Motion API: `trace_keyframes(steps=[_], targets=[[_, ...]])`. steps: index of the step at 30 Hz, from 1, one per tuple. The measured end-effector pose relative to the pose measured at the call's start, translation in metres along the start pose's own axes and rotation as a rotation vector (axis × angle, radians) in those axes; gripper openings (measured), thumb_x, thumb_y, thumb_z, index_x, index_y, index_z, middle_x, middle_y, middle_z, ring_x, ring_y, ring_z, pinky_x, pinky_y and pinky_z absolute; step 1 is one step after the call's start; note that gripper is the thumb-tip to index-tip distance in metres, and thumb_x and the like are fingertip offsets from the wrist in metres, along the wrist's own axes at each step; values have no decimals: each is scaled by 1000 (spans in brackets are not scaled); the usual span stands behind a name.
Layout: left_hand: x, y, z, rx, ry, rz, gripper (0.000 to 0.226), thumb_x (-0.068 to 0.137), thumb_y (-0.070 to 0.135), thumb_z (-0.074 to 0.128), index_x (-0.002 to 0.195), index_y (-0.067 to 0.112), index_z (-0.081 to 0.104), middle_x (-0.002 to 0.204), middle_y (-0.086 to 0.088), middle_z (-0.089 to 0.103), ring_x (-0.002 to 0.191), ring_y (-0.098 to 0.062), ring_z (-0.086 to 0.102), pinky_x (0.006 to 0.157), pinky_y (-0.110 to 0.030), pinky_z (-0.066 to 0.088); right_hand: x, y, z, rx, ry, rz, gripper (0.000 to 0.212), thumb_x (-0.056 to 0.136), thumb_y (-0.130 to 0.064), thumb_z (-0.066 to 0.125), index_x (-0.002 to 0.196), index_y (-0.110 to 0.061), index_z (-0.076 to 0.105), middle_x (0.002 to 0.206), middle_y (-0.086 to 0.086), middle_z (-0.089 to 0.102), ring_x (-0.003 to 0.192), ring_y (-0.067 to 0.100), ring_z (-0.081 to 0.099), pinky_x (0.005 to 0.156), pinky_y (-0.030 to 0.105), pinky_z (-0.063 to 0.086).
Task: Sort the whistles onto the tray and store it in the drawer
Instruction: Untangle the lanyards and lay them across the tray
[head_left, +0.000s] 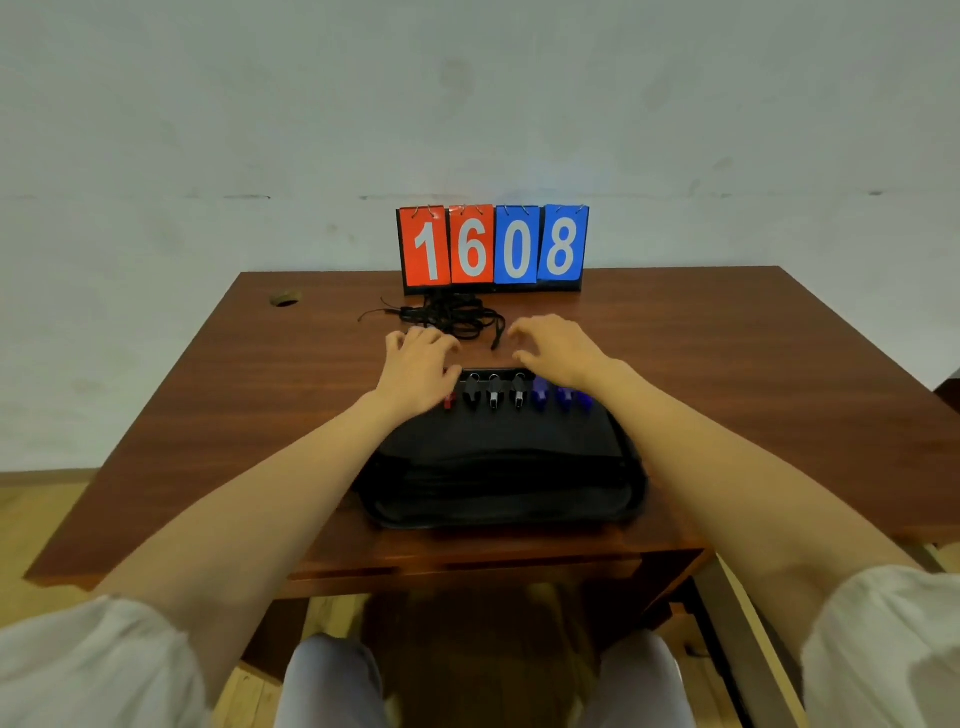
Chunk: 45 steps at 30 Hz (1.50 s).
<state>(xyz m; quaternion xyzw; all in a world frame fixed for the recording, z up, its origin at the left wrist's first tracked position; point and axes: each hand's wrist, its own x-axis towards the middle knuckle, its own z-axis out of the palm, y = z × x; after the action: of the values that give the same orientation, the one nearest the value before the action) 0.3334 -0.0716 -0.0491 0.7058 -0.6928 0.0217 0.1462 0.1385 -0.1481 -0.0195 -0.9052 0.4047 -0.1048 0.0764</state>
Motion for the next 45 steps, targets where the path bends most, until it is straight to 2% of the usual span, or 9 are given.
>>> trace_keyframes(steps=[13, 22, 27, 34, 37, 39, 41, 43, 45], targets=[[118, -58, 42, -74, -218, -123, 37, 94, 20, 48, 130, 16, 52, 135, -9, 45, 126, -30, 39, 101, -45, 37, 151, 49, 60, 199, -35, 268, 33, 98, -9, 38, 129, -9, 48, 127, 15, 54, 113, 31, 52, 90, 38, 44], [155, -71, 93, -22, -203, -5, 45, 93, 28, 50, 137, 18, 46, 142, -6, 41, 134, -27, 32, 107, -42, 30, 209, 56, 103, 261, -116, 302, 39, 93, -32, 54, 128, -15, 51, 124, 9, 53, 114, 26, 51, 91, 37, 47], [147, -79, 106, -43, -274, -20, 42, 98, 30, 41, 139, 20, 44, 148, -1, 36, 135, -24, 32, 107, -40, 30, 209, 57, 115, 275, -33, 350, 16, 92, -11, 44, 93, -13, 60, 103, 11, 58, 94, 29, 56, 71, 34, 43], [144, -66, 88, 88, -402, -86, 42, 99, 29, 38, 139, 17, 44, 148, -6, 36, 136, -29, 29, 113, -48, 21, 199, 58, 56, 547, 67, 455, 21, 96, -11, 42, 102, -10, 62, 90, 4, 60, 79, 16, 54, 70, 26, 41], [141, -52, 70, 107, -216, -78, 35, 98, 35, 40, 122, 15, 57, 129, -4, 52, 122, -26, 44, 108, -43, 26, 192, 46, 21, 621, -41, 423, 21, 96, -9, 43, 102, -7, 63, 77, 2, 63, 65, 12, 57, 58, 19, 45], [139, -40, 51, 38, 24, -79, 35, 94, 38, 50, 119, 14, 52, 119, -3, 52, 110, -24, 51, 97, -36, 34, 187, 36, -2, 766, -54, 387, 21, 98, -5, 39, 103, -5, 60, 81, 8, 65, 64, 14, 62, 57, 19, 52], [139, -29, 31, -204, 126, -131, 51, 88, 34, 62, 128, 11, 41, 128, -6, 45, 109, -25, 53, 88, -34, 42, 179, 24, -27, 918, -69, 322, 21, 98, -3, 39, 101, -5, 60, 90, 14, 65, 69, 16, 66, 60, 20, 55], [143, -20, 12, -475, 77, -183, 62, 87, 27, 65, 138, 10, 33, 141, -8, 39, 120, -25, 50, 90, -36, 46, 170, 11, -52, 1043, -73, 239, 23, 97, -1, 39, 98, -5, 62, 93, 14, 66, 74, 18, 68, 66, 21, 58], [147, -17, 1, -554, -14, -163, 39, 90, 24, 60, 126, 11, 49, 128, -8, 55, 116, -26, 54, 91, -36, 46, 163, -1, -74, 1165, -50, 181, 25, 97, 2, 39, 94, -5, 63, 90, 10, 68, 78, 19, 69, 73, 22, 59]])
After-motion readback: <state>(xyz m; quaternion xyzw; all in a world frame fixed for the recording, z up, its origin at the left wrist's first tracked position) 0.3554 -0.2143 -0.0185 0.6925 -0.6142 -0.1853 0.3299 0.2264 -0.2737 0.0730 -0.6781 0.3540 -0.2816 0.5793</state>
